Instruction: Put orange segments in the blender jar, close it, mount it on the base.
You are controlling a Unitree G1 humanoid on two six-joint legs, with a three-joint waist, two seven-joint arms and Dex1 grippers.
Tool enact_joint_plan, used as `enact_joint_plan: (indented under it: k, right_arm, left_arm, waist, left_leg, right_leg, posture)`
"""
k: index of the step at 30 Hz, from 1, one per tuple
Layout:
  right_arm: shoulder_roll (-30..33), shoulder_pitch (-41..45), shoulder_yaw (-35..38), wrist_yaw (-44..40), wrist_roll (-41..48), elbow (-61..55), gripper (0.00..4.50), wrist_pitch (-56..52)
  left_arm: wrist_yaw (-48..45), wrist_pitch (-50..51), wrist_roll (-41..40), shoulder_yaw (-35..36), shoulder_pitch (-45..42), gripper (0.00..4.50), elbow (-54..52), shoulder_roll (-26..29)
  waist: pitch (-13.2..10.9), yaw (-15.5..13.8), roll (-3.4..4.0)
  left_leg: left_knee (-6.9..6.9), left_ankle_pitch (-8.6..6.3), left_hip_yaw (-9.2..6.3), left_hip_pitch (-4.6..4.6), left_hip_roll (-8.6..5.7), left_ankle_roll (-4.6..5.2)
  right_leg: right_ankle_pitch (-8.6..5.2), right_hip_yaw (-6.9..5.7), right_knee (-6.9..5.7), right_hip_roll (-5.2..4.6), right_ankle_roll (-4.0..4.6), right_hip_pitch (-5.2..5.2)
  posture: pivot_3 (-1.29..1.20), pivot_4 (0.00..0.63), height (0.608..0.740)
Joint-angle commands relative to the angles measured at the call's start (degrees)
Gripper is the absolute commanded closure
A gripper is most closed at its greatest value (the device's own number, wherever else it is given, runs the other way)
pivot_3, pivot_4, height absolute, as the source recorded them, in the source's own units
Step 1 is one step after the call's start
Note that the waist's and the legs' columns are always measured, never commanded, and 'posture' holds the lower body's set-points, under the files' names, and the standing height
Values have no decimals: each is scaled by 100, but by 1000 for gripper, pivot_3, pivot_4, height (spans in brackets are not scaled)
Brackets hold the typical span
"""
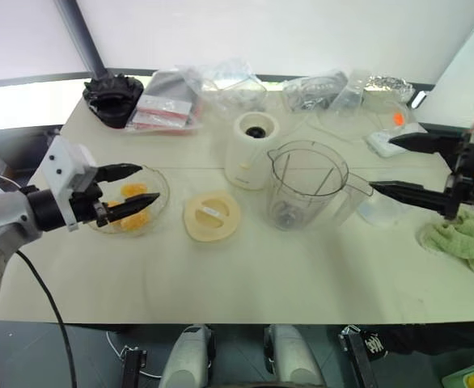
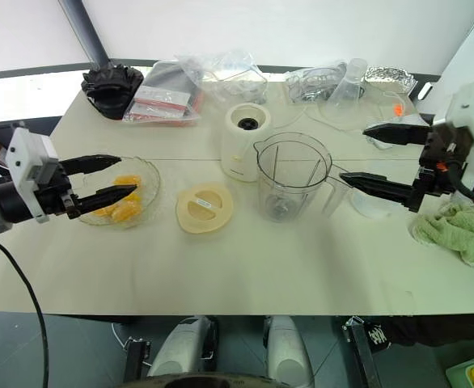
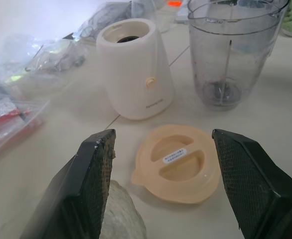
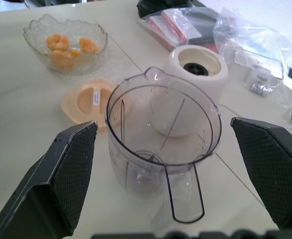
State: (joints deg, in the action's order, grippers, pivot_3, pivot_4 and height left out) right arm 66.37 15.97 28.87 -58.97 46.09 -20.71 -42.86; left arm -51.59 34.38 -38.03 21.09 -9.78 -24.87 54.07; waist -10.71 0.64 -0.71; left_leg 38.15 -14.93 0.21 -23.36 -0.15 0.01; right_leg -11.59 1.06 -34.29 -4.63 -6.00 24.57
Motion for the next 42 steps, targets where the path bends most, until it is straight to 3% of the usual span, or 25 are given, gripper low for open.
enact_joint_plan:
  k: [1, 29, 37, 42]
  right_arm:
    - [3, 101, -9, 19, 79, -91, 18, 2]
    - [-136, 335, -497, 206, 15, -166, 18, 26]
    - [-482, 505, -912, 460, 81, -353, 18, -87]
    - [-877, 583, -1221, 713, 89, -502, 18, -113]
  left_arm:
    - [-102, -113, 19, 63, -1, 1276, -201, 114]
    - [441, 868, -546, 208, 56, 1276, -489, 201]
    - [-114, 650, 305, -779, -491, 1276, 943, 713]
    - [-1078, 371, 1225, -2163, -1963, 1276, 2865, 786]
  waist:
    - [0, -1, 0]
    - [0, 2, 0]
    - [0, 4, 0]
    - [0, -12, -3]
  left_leg:
    - [0, 0, 1, 0, 0, 0]
    - [2, 0, 9, 2, -1, 0]
    - [3, 1, 11, 6, -2, 1]
    - [7, 1, 9, 3, -10, 1]
  right_leg:
    - [0, 0, 0, 0, 0, 0]
    - [1, 1, -7, 1, -1, 0]
    - [1, 1, -13, 5, -1, 0]
    - [2, -3, -18, 9, 2, 0]
  posture:
    - [0, 150, 740]
    - [0, 150, 740]
    - [0, 150, 740]
    - [0, 150, 740]
